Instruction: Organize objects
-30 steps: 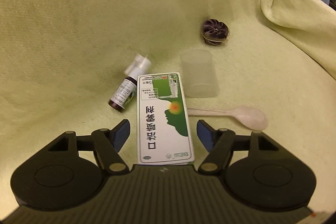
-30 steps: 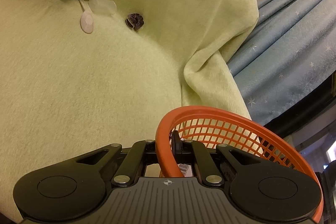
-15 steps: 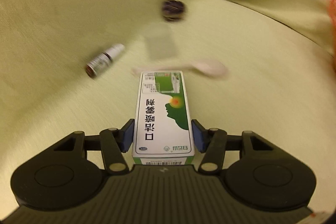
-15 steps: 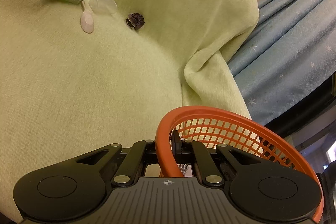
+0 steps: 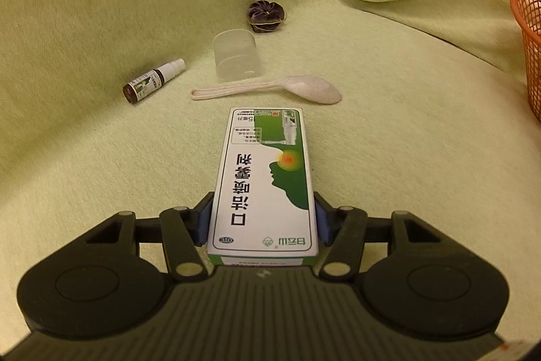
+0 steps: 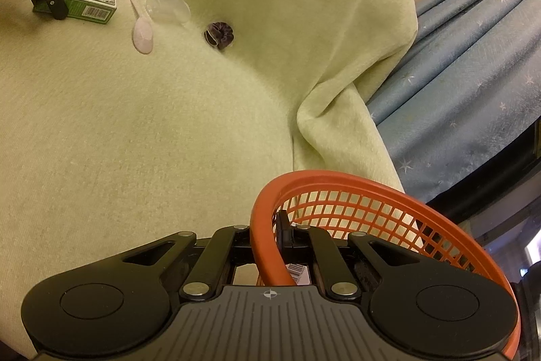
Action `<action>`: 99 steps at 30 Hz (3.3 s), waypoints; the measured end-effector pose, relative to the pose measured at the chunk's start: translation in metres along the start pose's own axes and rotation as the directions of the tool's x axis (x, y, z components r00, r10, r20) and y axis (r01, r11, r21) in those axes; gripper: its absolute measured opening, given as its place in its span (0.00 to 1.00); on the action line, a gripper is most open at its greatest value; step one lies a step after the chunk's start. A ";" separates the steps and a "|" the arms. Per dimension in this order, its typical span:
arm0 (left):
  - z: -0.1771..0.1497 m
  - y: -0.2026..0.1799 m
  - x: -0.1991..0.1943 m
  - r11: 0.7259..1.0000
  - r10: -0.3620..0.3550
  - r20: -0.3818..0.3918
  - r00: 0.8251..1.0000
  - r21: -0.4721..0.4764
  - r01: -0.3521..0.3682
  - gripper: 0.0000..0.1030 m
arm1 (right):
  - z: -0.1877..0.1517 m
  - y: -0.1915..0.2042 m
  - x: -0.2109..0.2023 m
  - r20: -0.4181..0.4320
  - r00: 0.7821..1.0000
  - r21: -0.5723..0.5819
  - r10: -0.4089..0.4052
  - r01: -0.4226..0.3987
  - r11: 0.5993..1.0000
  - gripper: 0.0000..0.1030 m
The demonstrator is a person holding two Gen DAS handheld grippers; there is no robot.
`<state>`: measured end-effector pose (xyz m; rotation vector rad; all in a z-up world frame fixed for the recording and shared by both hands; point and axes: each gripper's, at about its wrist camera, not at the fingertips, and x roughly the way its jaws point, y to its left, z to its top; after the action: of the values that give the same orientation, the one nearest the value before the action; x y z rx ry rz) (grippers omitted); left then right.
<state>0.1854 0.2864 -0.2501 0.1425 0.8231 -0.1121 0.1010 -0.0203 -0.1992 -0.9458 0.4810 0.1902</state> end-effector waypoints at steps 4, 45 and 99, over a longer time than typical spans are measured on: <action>0.006 -0.001 -0.004 1.000 -0.010 -0.017 1.000 0.026 0.010 0.49 | 0.000 0.000 0.000 -0.001 1.000 0.000 0.002 -0.002 1.000 0.02; 0.088 -0.050 -0.039 0.883 -0.280 -0.211 0.937 0.326 0.337 0.49 | -0.001 0.004 -0.002 0.009 1.000 -0.023 0.015 -0.015 1.000 0.02; 0.053 -0.011 -0.067 0.836 -0.192 -0.372 0.908 0.423 0.350 0.49 | -0.001 0.000 -0.003 0.006 1.000 -0.026 0.008 -0.008 1.000 0.02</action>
<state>0.1766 0.2693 -0.1667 0.5269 1.1242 -0.5858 0.0982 -0.0209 -0.1988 -0.9685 0.4777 0.2068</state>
